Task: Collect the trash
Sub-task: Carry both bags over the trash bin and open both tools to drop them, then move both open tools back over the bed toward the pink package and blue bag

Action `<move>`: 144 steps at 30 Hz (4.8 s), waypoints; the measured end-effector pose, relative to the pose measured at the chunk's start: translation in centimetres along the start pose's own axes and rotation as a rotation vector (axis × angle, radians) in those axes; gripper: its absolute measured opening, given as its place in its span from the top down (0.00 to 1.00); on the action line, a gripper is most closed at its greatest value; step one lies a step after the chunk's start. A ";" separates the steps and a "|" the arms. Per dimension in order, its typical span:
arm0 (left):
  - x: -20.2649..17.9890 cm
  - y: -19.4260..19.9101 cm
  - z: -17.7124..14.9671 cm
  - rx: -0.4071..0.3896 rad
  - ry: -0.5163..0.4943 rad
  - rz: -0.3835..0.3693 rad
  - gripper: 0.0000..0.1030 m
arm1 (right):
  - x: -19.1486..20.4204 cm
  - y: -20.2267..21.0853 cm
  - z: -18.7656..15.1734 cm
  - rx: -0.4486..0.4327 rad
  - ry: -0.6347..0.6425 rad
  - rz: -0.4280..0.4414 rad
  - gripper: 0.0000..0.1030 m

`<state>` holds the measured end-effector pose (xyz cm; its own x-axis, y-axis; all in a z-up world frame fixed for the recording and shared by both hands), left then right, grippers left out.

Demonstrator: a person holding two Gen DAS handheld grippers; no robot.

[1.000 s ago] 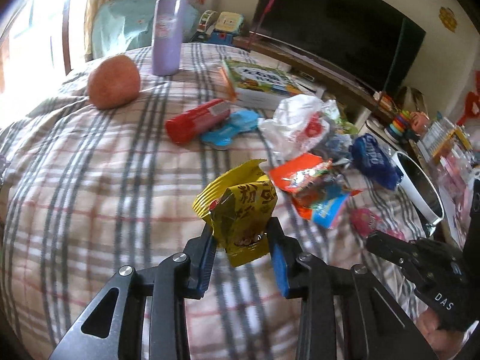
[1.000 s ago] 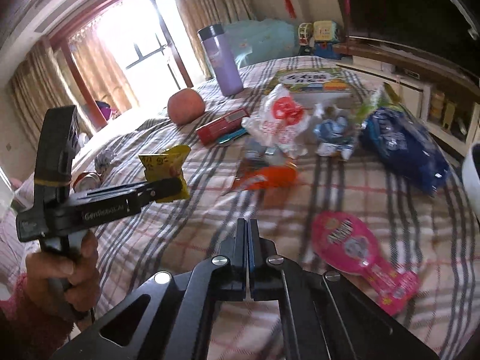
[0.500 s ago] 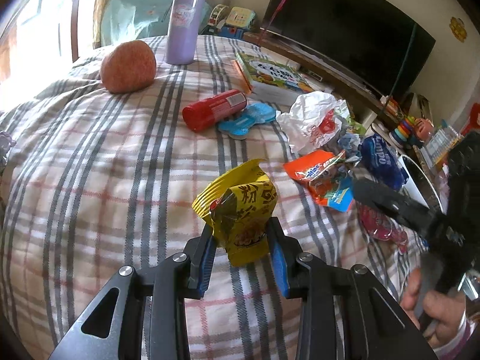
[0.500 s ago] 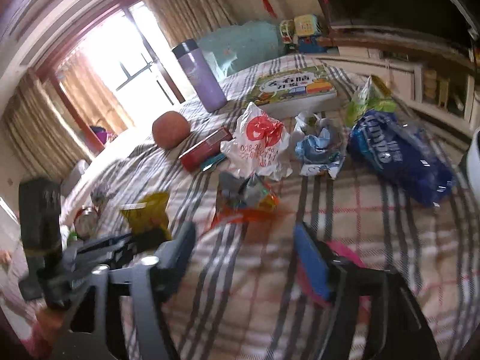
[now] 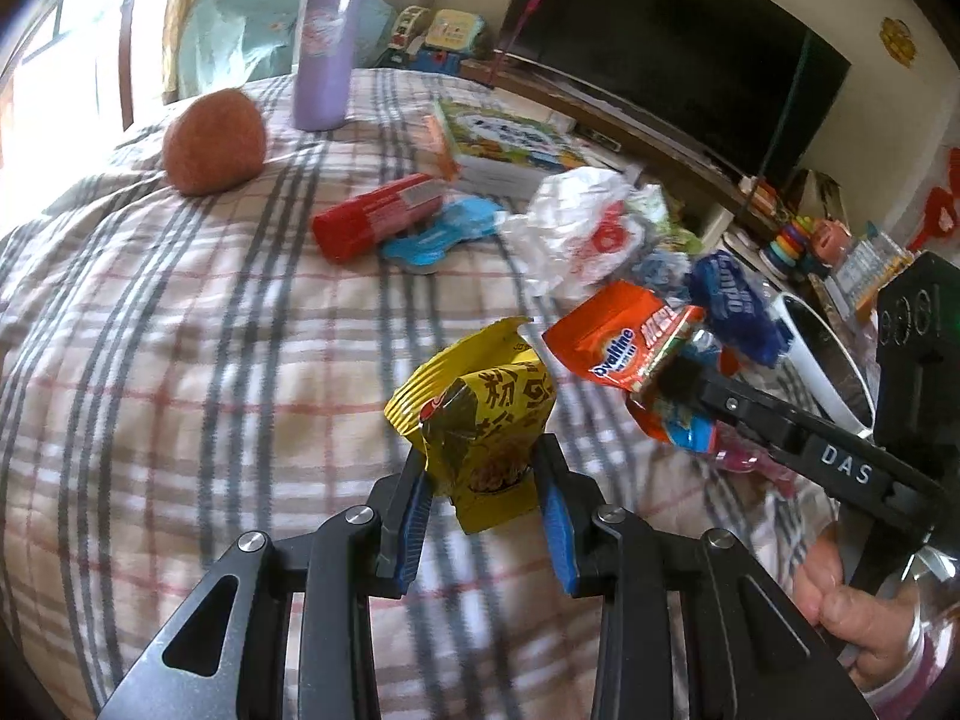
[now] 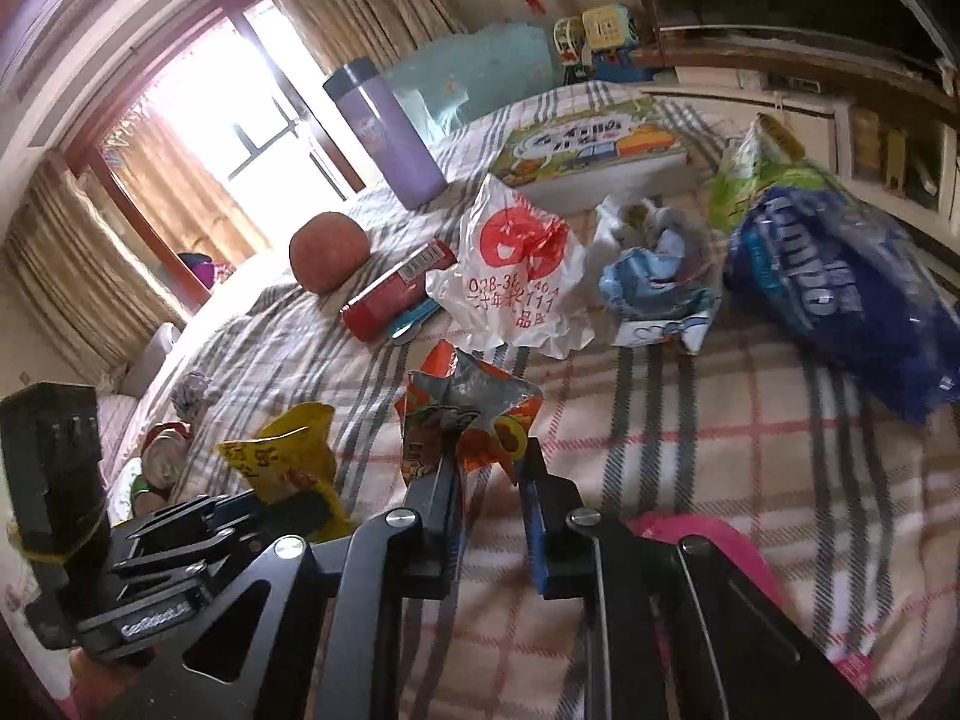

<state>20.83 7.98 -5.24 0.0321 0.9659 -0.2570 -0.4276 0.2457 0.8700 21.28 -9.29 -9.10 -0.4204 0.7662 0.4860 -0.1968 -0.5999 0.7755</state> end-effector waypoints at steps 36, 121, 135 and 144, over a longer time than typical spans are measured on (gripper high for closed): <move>-18.6 -6.3 3.5 0.106 -0.338 -0.164 0.69 | -14.1 16.9 -7.6 -0.226 -0.250 -0.227 0.84; -21.9 -8.9 5.4 0.092 -0.308 -0.145 0.30 | -18.9 20.3 -5.4 -0.268 -0.282 -0.293 0.08; -12.7 -3.9 1.2 0.050 -0.141 -0.093 0.28 | -13.1 16.7 -6.6 -0.261 -0.220 -0.220 0.05; -8.9 -2.8 -0.4 0.054 -0.054 -0.062 0.28 | -9.4 13.5 -7.0 -0.209 -0.127 -0.165 0.05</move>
<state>21.42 -1.29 -5.55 0.1060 0.9514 -0.2890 -0.3737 0.3074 0.8751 16.34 -26.20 -5.98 -0.2561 0.8723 0.4165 -0.4373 -0.4889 0.7549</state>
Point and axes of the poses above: each gripper's, at about its wrist camera, not at the fingertips, and y roughly against the way its jaws point, x to its left, z to its top, the point moved 2 cm from there along -y, roughly the way its jaws point, and after that the axes turned 13 degrees about x, right-handed, at the moved point
